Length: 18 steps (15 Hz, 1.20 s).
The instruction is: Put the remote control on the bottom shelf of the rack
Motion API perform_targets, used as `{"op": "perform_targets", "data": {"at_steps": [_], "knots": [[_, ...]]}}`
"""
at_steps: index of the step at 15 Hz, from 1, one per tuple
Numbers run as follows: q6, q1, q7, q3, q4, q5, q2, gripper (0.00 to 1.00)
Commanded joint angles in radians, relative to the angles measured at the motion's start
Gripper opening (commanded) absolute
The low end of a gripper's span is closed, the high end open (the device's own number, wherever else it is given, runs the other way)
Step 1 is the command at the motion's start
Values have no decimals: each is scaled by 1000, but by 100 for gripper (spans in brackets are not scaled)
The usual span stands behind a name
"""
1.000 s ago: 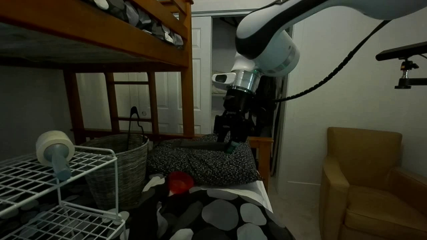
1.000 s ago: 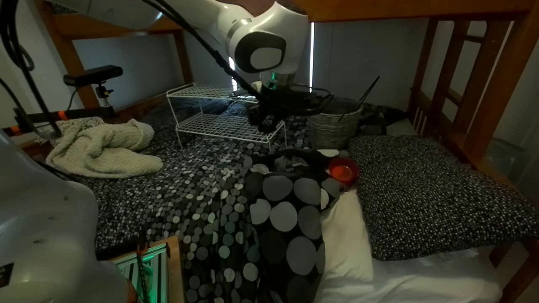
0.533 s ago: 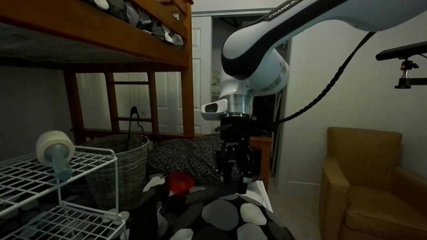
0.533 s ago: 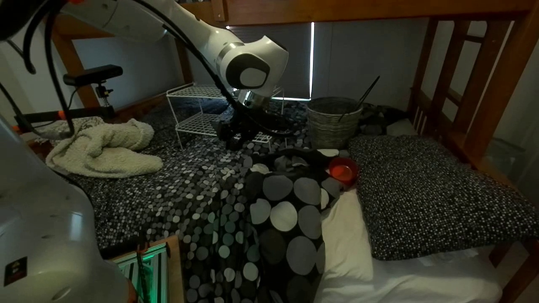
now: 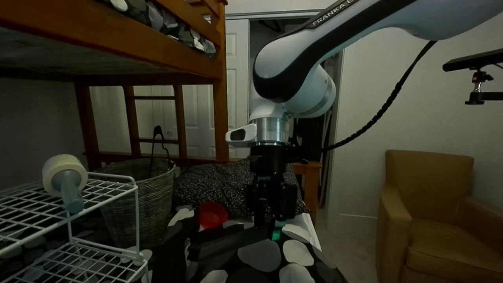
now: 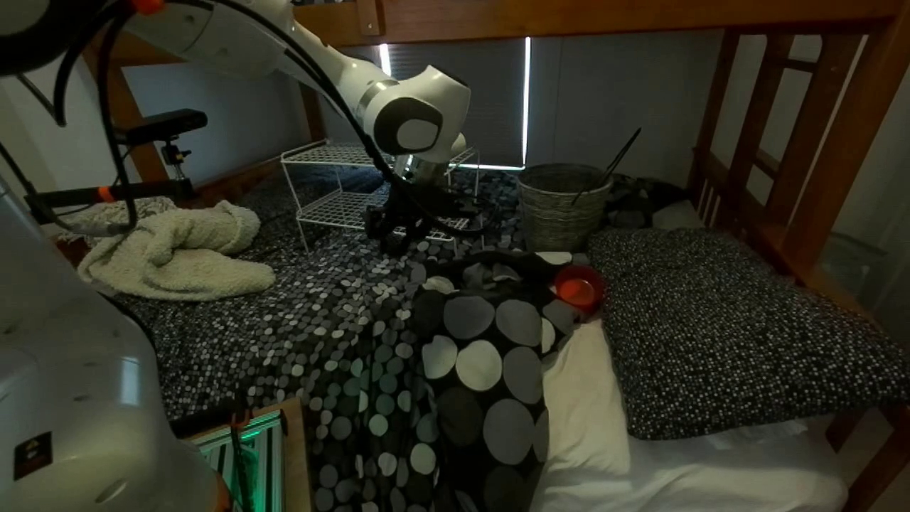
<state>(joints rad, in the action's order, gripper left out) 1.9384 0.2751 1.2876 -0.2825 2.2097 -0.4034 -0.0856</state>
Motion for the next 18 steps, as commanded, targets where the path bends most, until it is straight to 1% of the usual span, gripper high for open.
{"op": "perform_targets", "data": {"at_steps": [1,2,4,5,7,8,9,10,12,13,14,16,18], "knots": [[142,72,-273,-87,-3,154,37,23],[176,93,-353,-110,-7,194,47,23],[311,127,-477,-141,-20,235,87,23],[377,138,-530,-149,-16,253,97,23],[502,148,-661,-153,-4,321,113,23],[539,150,-725,-151,1,366,125,23],[491,149,-703,-150,-22,381,147,23],[495,147,-662,-156,-13,335,127,48],[495,144,-677,-155,-16,356,146,48],[495,143,-678,-155,-17,357,151,23],[542,148,-809,-143,-13,423,161,23],[621,156,-971,-136,-26,494,211,23],[689,161,-1117,-115,-35,590,245,23]]}}
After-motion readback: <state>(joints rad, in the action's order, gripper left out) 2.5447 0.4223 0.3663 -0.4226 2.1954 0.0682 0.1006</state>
